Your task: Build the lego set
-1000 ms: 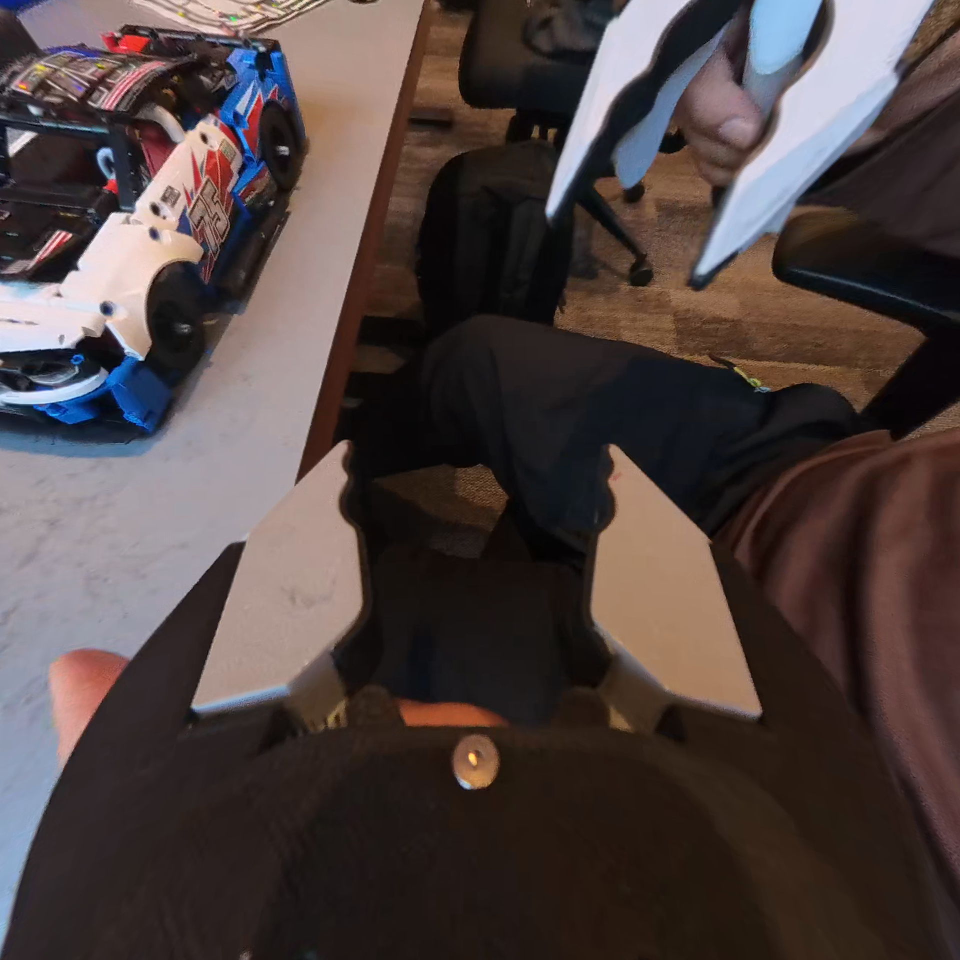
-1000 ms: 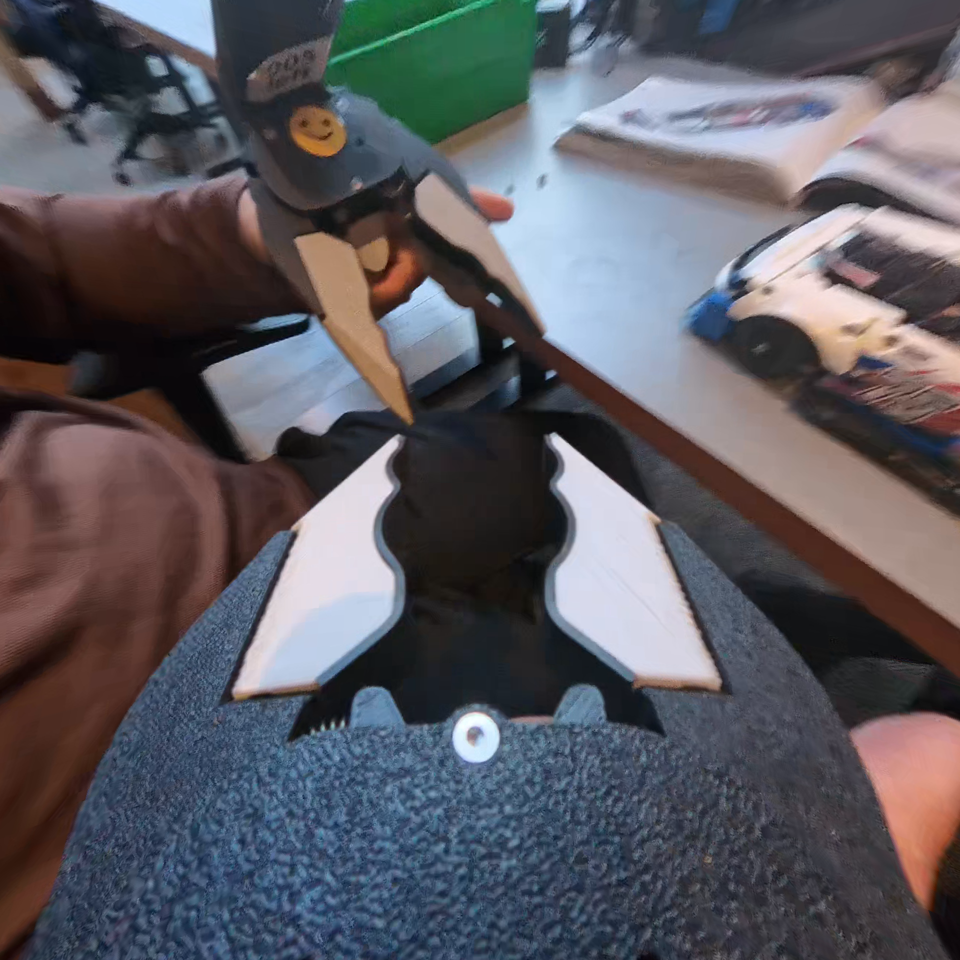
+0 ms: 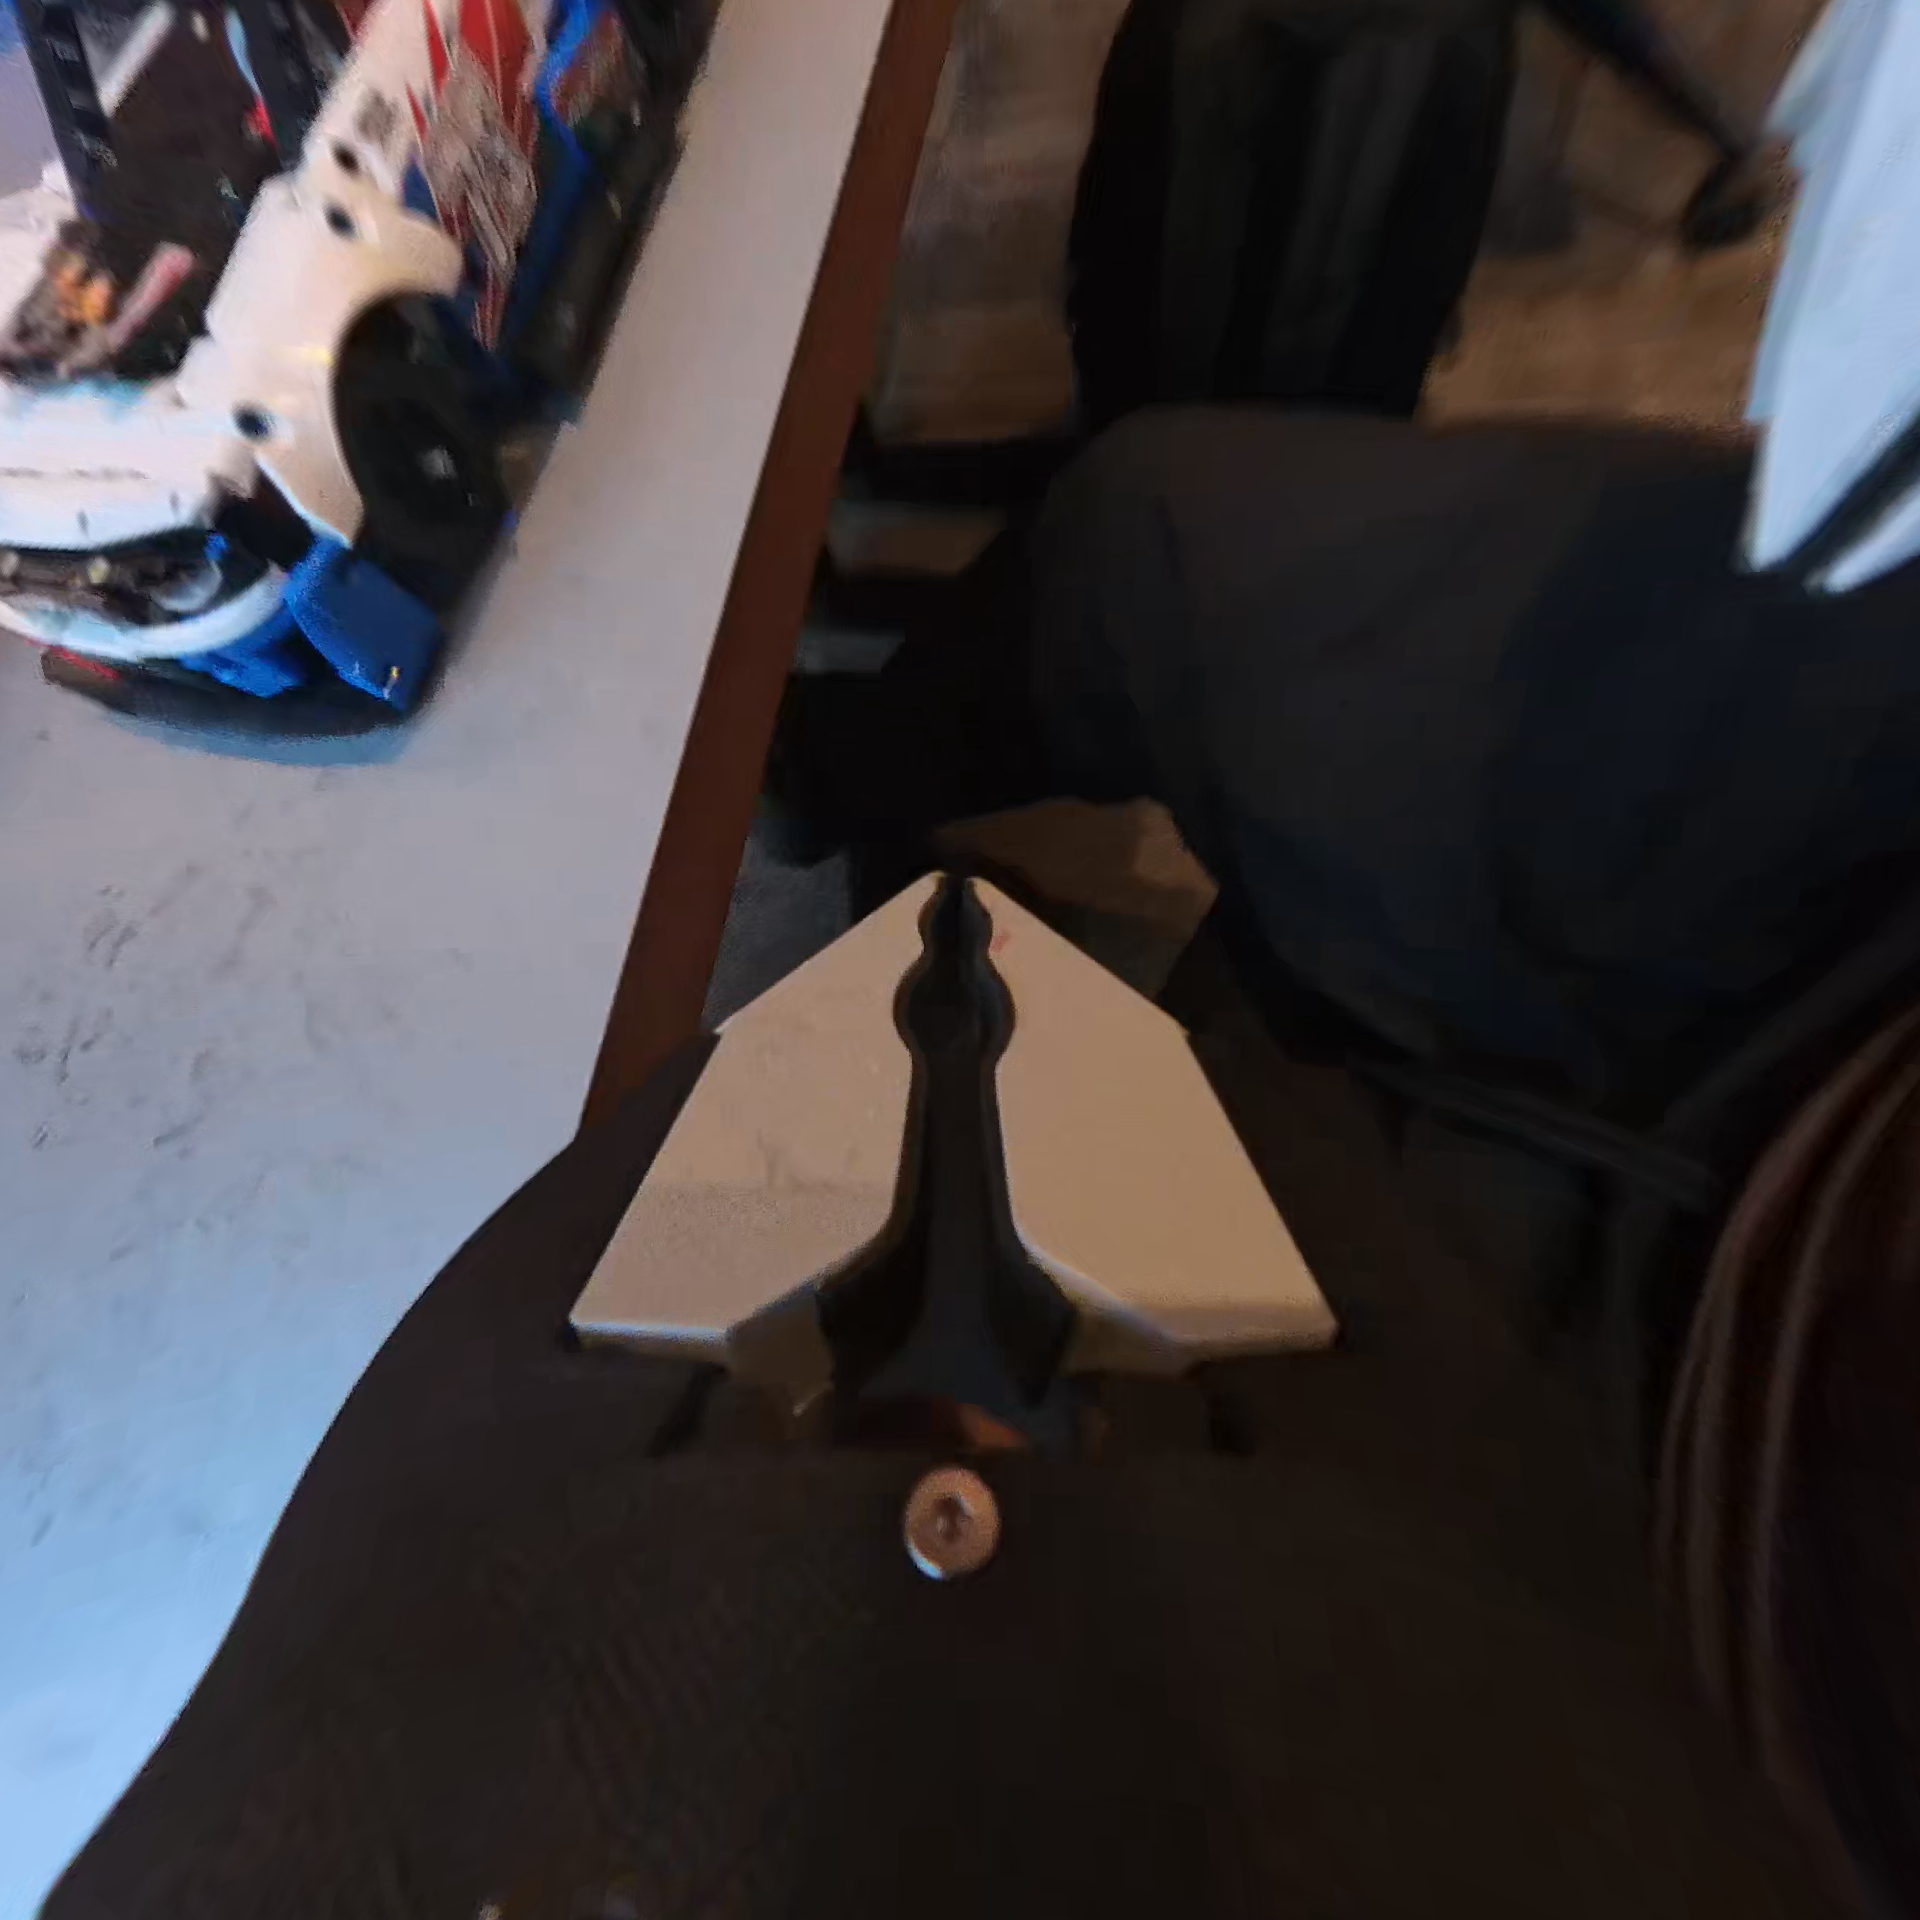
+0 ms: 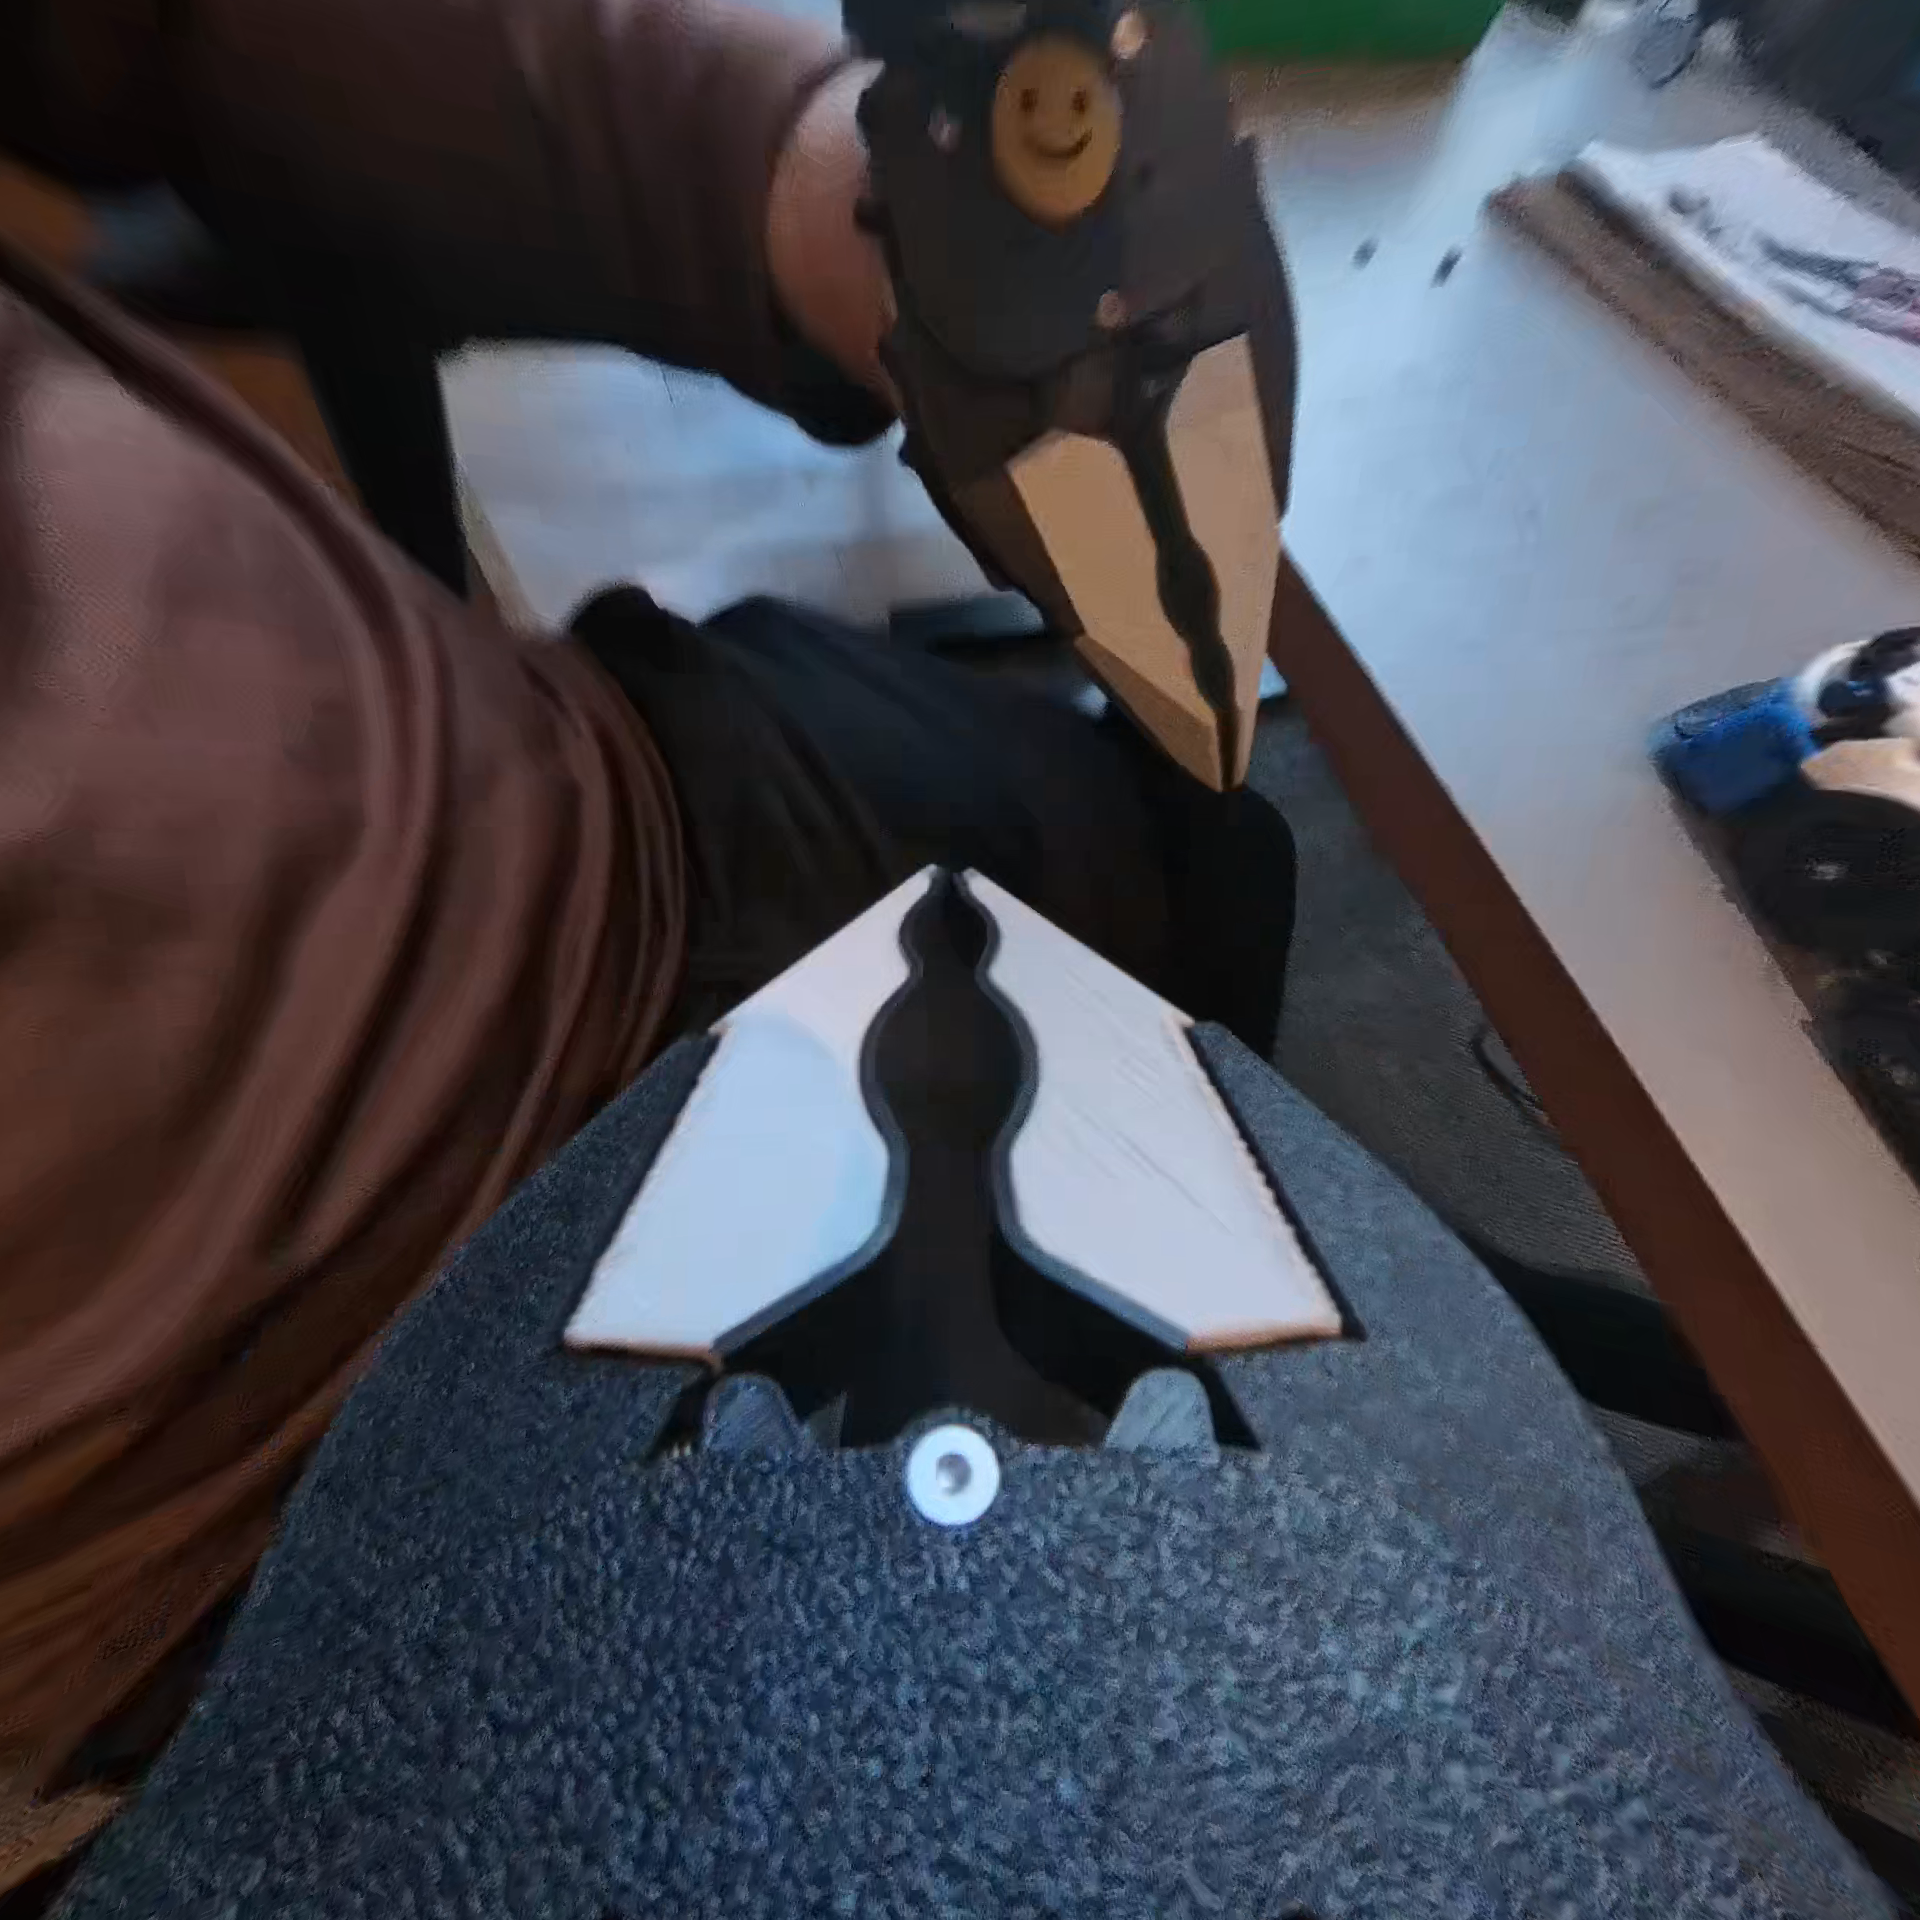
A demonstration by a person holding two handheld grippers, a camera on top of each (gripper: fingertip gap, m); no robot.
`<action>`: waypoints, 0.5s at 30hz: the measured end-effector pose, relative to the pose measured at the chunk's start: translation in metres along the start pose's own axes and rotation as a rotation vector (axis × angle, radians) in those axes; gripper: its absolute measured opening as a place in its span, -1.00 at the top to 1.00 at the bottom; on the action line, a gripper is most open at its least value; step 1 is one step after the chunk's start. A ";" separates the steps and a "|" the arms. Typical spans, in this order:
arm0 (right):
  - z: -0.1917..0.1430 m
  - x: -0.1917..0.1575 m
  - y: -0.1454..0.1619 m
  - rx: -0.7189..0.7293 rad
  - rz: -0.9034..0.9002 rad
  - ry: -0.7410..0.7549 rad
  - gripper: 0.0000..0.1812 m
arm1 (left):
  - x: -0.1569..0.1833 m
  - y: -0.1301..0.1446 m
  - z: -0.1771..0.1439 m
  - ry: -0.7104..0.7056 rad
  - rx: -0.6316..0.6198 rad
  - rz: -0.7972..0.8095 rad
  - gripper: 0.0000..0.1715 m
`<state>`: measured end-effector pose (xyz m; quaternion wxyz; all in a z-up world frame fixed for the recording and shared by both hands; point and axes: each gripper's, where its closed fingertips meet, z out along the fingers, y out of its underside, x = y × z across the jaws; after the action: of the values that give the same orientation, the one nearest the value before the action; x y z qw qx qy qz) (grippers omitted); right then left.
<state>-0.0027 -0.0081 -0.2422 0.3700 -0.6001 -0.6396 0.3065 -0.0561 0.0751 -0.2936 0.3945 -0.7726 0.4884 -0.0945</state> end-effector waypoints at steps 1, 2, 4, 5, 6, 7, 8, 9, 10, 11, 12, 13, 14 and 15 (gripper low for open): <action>0.009 0.002 0.006 -0.033 -0.039 0.026 1.00 | -0.003 0.008 0.006 -0.047 -0.039 0.009 1.00; 0.016 0.005 0.007 -0.040 -0.059 0.059 1.00 | -0.009 0.013 0.011 -0.097 -0.069 0.000 1.00; 0.021 0.011 -0.006 -0.016 -0.062 0.104 1.00 | -0.027 0.013 0.016 -0.215 -0.096 -0.069 1.00; 0.020 0.012 -0.018 0.018 -0.075 0.120 1.00 | -0.035 0.009 0.015 -0.256 -0.096 -0.092 1.00; 0.016 0.014 -0.032 0.061 -0.098 0.160 1.00 | -0.043 0.004 0.013 -0.306 -0.093 -0.100 1.00; 0.011 0.017 -0.046 0.097 -0.127 0.211 1.00 | -0.054 0.000 0.010 -0.363 -0.091 -0.096 1.00; 0.007 0.015 -0.058 0.119 -0.161 0.243 1.00 | -0.064 -0.004 0.006 -0.411 -0.083 -0.090 1.00; 0.004 0.011 -0.072 0.141 -0.195 0.272 1.00 | -0.074 -0.009 0.003 -0.458 -0.071 -0.097 1.00; 0.002 0.004 -0.088 0.170 -0.233 0.293 1.00 | -0.084 -0.011 0.002 -0.498 -0.072 -0.103 1.00; 0.001 -0.004 -0.104 0.198 -0.273 0.306 1.00 | -0.090 -0.011 0.001 -0.525 -0.085 -0.104 1.00; 0.001 -0.011 -0.118 0.218 -0.308 0.328 1.00 | -0.096 -0.012 0.003 -0.549 -0.097 -0.098 1.00; 0.002 -0.013 -0.128 0.221 -0.329 0.363 1.00 | -0.100 -0.012 0.005 -0.572 -0.107 -0.091 1.00; 0.006 -0.012 -0.134 0.203 -0.338 0.404 1.00 | -0.103 -0.014 0.008 -0.586 -0.116 -0.087 1.00; 0.011 -0.010 -0.136 0.174 -0.346 0.435 1.00 | -0.104 -0.016 0.011 -0.599 -0.117 -0.082 1.00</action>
<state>-0.0848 -0.0295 -0.1354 0.5955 -0.4995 -0.6094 0.1566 -0.0923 0.1706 -0.2645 0.4714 -0.8066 0.3235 0.1499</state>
